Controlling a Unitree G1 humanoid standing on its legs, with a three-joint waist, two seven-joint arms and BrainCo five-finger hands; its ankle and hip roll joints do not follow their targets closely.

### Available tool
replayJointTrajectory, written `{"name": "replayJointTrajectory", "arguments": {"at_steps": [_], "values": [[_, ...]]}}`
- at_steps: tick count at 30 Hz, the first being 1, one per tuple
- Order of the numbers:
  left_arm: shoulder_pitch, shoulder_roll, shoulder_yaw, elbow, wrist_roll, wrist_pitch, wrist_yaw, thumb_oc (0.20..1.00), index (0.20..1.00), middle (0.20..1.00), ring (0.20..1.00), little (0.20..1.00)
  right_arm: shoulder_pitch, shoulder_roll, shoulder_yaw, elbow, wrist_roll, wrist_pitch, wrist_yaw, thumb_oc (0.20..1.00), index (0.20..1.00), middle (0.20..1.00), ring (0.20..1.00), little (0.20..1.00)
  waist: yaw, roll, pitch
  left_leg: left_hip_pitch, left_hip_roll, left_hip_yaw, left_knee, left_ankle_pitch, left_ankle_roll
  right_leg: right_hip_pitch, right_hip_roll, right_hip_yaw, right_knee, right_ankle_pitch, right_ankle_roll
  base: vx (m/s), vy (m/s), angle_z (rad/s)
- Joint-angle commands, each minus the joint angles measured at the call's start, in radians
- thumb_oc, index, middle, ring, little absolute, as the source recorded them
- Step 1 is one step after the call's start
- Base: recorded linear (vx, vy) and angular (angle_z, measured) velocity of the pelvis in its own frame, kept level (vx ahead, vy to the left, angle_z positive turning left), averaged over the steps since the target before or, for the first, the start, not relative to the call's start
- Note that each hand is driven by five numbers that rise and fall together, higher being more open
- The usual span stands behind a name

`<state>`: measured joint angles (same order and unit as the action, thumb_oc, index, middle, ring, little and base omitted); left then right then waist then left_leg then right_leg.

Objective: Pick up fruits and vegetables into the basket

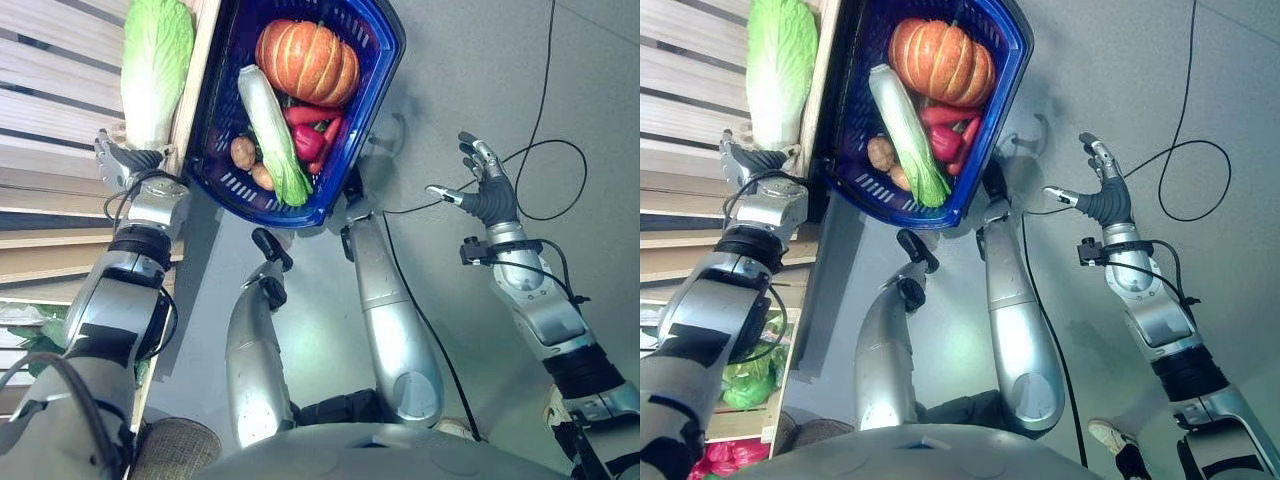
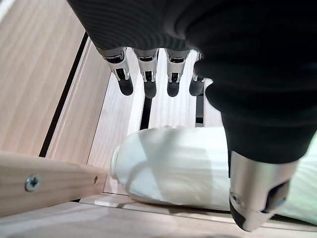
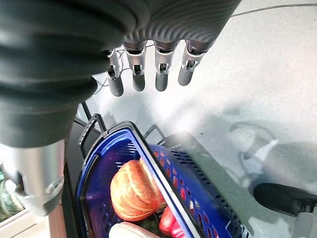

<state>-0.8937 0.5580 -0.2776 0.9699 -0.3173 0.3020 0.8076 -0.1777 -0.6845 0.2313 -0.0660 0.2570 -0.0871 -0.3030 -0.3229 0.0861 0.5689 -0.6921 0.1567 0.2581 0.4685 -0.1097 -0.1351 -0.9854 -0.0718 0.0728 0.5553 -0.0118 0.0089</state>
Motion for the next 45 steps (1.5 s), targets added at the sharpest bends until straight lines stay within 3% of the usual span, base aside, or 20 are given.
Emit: {"name": "replayJointTrajectory", "arguments": {"at_steps": [1,23,34,38,42,43,45], "values": [[0.043,0.084,0.017,0.058,-0.007,-0.013,-0.021,1.000,1.000,1.000,1.000,1.000,0.014,0.034,-0.011,-0.029,0.038,-0.038,-0.025,1.000,1.000,1.000,1.000,1.000,-0.001,-0.053,-0.049,-0.120,-0.018,0.030,0.055,-0.008,0.063,-0.004,0.021,-0.050,0.089,-0.168,0.020,0.00,0.000,0.00],[-0.101,0.111,-0.059,0.165,-0.007,-0.022,-0.084,1.000,1.000,1.000,1.000,1.000,-0.011,0.016,-0.011,0.028,0.083,-0.072,-0.032,1.000,1.000,1.000,1.000,1.000,-0.035,-0.046,-0.049,-0.157,-0.011,0.042,0.067,-0.015,0.051,-0.064,0.017,-0.022,0.070,-0.136,0.021,0.01,0.016,-0.03],[-0.120,0.109,-0.098,0.258,-0.084,-0.050,-0.400,1.000,1.000,1.000,1.000,1.000,-0.008,0.007,-0.032,0.051,0.139,-0.094,-0.004,1.000,1.000,1.000,1.000,1.000,-0.053,-0.032,-0.049,-0.163,-0.017,0.051,0.064,-0.016,0.047,-0.091,0.016,-0.006,0.069,-0.128,0.019,0.01,0.057,-0.03],[-0.098,0.105,-0.103,0.314,-0.169,-0.020,-0.596,1.000,1.000,1.000,1.000,1.000,-0.003,0.003,-0.048,0.065,0.178,-0.116,0.027,1.000,1.000,1.000,1.000,1.000,-0.063,-0.027,-0.049,-0.168,-0.018,0.058,0.064,-0.015,0.048,-0.104,0.018,0.004,0.068,-0.122,0.017,-0.01,0.079,-0.02],[-0.082,0.090,-0.102,0.348,-0.191,0.031,-0.690,1.000,1.000,1.000,1.000,1.000,0.001,0.001,-0.056,0.067,0.188,-0.122,0.042,1.000,1.000,1.000,1.000,1.000,-0.067,-0.027,-0.049,-0.172,-0.019,0.057,0.067,-0.015,0.049,-0.107,0.017,0.008,0.064,-0.117,0.017,-0.01,0.038,-0.10],[-0.072,0.082,-0.102,0.359,-0.176,0.032,-0.699,0.200,0.200,0.200,0.200,0.200,0.001,0.001,-0.060,0.066,0.189,-0.123,0.047,1.000,1.000,1.000,1.000,1.000,-0.069,-0.027,-0.049,-0.173,-0.020,0.058,0.067,-0.015,0.050,-0.108,0.017,0.011,0.061,-0.115,0.017,-0.02,0.044,-0.08],[-0.059,0.078,-0.099,0.356,-0.181,0.014,-0.686,0.200,0.200,0.200,0.200,0.200,-0.001,-0.004,-0.067,0.063,0.189,-0.121,0.058,1.000,1.000,1.000,1.000,1.000,-0.070,-0.027,-0.049,-0.169,-0.021,0.058,0.063,-0.014,0.051,-0.105,0.019,0.014,0.057,-0.114,0.017,-0.02,0.051,-0.01]]}}
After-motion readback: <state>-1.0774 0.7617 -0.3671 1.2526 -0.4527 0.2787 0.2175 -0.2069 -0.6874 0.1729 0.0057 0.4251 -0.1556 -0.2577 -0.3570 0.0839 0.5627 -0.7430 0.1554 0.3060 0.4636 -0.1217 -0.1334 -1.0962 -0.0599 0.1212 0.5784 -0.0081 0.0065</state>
